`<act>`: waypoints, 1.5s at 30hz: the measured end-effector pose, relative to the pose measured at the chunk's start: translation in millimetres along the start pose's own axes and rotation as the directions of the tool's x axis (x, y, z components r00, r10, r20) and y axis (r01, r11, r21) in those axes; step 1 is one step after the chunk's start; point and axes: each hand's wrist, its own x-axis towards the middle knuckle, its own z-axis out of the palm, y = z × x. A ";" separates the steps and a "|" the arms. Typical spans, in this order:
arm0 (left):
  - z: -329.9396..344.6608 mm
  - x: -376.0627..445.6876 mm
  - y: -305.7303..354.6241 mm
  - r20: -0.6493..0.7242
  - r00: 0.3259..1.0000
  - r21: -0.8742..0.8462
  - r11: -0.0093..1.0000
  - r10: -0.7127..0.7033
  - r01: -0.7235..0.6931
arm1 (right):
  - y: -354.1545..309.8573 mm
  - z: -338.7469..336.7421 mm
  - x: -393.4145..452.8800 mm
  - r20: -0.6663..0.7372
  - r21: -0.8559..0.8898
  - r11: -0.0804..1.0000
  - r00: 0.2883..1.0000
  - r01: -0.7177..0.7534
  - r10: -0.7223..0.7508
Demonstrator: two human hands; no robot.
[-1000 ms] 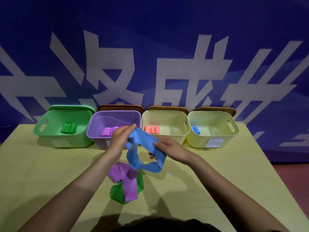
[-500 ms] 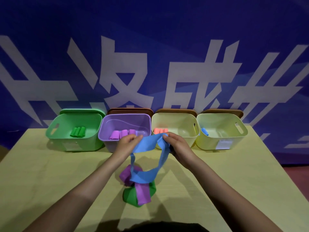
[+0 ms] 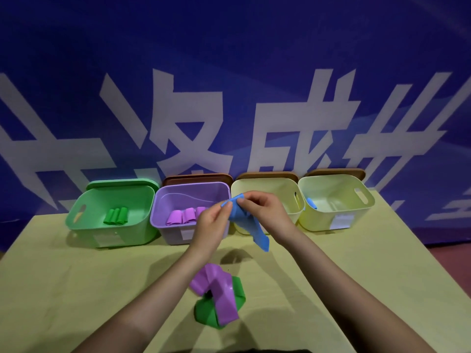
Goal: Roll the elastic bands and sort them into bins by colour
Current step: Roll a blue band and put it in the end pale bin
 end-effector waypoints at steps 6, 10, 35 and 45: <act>3.6 5.8 7.9 -0.043 0.999 -0.055 0.998 0.028 -0.030 | 6.2 -10.6 -2.2 -0.126 0.027 1.000 0.992 0.014 -0.010; 5.0 8.4 20.2 -0.045 0.998 -0.094 0.994 0.047 -0.051 | 21.2 -6.9 -10.3 0.159 0.169 0.973 0.978 -0.160 0.133; -5.3 36.0 13.2 -0.172 0.978 -0.232 0.970 -0.121 0.079 | 23.4 -5.1 -22.3 0.224 0.233 0.935 0.950 -0.268 0.217; -46.5 64.3 -7.4 -0.390 0.895 -0.335 0.939 -0.217 0.081 | 71.0 -25.7 -47.8 0.311 0.119 0.892 0.870 -0.435 0.383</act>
